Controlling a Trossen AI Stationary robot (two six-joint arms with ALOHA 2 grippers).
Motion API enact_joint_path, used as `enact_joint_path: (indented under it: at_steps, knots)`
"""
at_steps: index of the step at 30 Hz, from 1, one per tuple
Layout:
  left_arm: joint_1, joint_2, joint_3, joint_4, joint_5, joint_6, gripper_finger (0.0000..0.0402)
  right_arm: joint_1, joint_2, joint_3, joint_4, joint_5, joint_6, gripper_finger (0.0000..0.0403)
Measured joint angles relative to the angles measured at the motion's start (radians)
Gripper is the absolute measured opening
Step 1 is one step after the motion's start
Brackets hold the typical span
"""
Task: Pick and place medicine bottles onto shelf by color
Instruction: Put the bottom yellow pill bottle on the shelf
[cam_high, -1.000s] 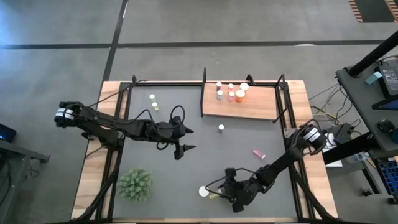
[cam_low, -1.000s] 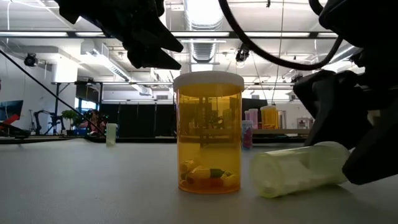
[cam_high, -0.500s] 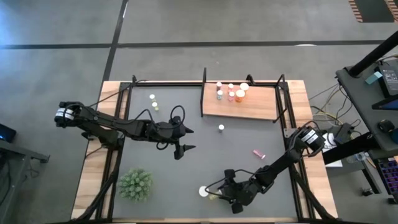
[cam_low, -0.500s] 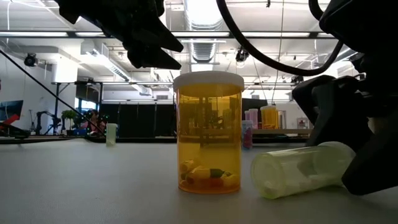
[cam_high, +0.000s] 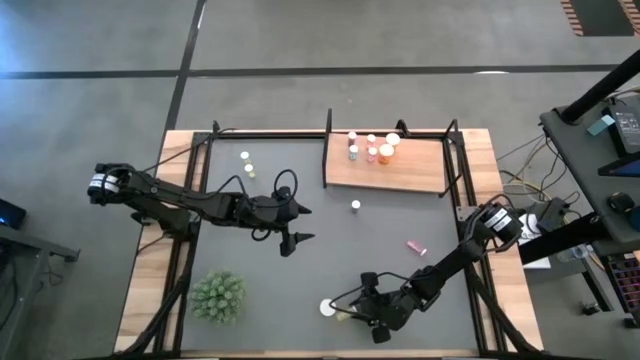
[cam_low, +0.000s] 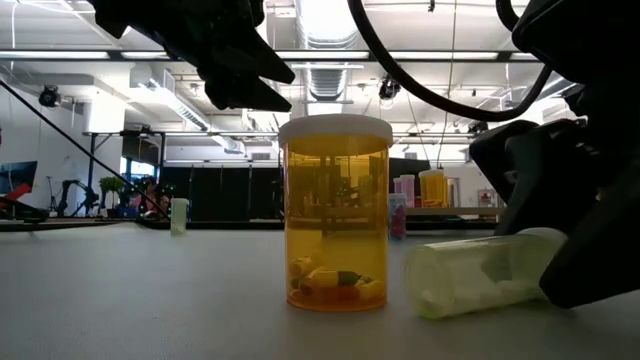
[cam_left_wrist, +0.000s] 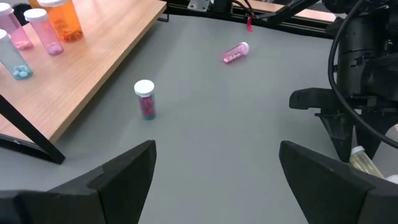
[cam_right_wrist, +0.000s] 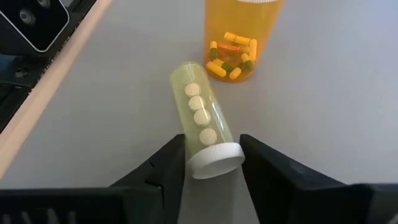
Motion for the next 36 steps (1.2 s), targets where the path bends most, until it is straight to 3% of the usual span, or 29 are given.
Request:
enact_joint_path:
  at_steps: [6, 13, 20, 28, 36]
  knots:
    - [0.0, 0.0, 0.0, 0.0, 0.0, 0.0, 0.0325, 0.0, 0.0, 0.001, 0.002, 0.0, 0.038, 0.011]
    - [0.0, 0.0, 0.0, 0.0, 0.0, 0.0, 0.0325, -0.008, -0.063, 0.001, -0.061, -0.062, 0.128, 0.0128]
    - [0.0, 0.0, 0.0, 0.002, 0.0, -0.001, 0.0325, -0.052, -0.272, 0.002, -0.467, -0.079, 0.34, 0.012]
    - [0.0, 0.0, 0.0, 0.01, 0.0, -0.002, 0.0325, -0.143, -0.582, 0.002, -0.868, -0.081, 0.381, 0.0123]
    - [0.0, 0.0, 0.0, 0.01, 0.0, -0.001, 0.0325, -0.307, -0.826, 0.002, -1.12, -0.086, 0.703, 0.0118]
